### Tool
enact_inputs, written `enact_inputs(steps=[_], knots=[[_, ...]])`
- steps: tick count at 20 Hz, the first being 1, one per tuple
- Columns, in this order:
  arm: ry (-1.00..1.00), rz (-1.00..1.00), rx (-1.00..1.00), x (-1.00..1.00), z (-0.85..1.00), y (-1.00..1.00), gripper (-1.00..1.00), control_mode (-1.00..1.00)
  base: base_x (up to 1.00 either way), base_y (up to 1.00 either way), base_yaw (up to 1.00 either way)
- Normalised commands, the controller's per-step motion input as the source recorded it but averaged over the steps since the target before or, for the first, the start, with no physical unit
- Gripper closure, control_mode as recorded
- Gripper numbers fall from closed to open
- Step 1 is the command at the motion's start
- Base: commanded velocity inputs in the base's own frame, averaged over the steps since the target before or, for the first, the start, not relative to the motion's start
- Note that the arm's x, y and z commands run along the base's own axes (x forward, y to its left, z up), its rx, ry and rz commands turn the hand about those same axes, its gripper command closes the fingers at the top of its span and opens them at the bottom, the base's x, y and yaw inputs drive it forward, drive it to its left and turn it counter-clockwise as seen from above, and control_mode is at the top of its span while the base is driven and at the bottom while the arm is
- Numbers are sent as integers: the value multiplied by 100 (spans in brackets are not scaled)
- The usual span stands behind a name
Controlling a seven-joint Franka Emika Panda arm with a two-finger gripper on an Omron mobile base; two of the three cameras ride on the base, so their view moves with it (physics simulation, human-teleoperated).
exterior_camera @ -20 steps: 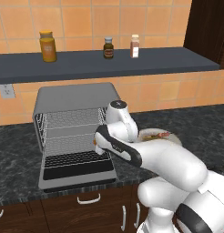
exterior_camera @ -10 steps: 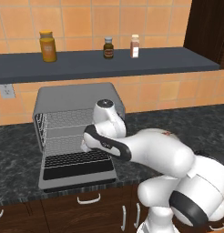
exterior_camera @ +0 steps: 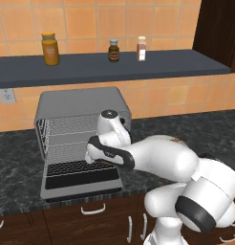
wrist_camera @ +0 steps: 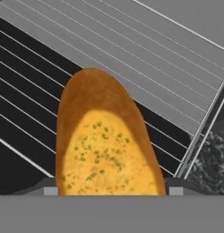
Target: Pick up the kebab skewer and baguette bread, and place them inside the toaster oven. Close the toaster oven door and start by setting the timer.
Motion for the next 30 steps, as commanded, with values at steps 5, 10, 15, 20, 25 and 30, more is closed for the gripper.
enact_inputs(steps=[5,10,15,20,25,30], knots=[[0,-8,1,19,-23,0,100,-100,0,0,0],[0,-9,0,13,-16,0,100,-100,0,0,0],[0,-5,0,0,-9,0,100,-100,0,0,0],[0,-3,1,0,-12,0,100,-100,0,0,0],[0,-1,0,-22,-19,5,-100,-100,0,0,0],[0,-3,0,-12,-3,0,-100,-100,0,0,0]])
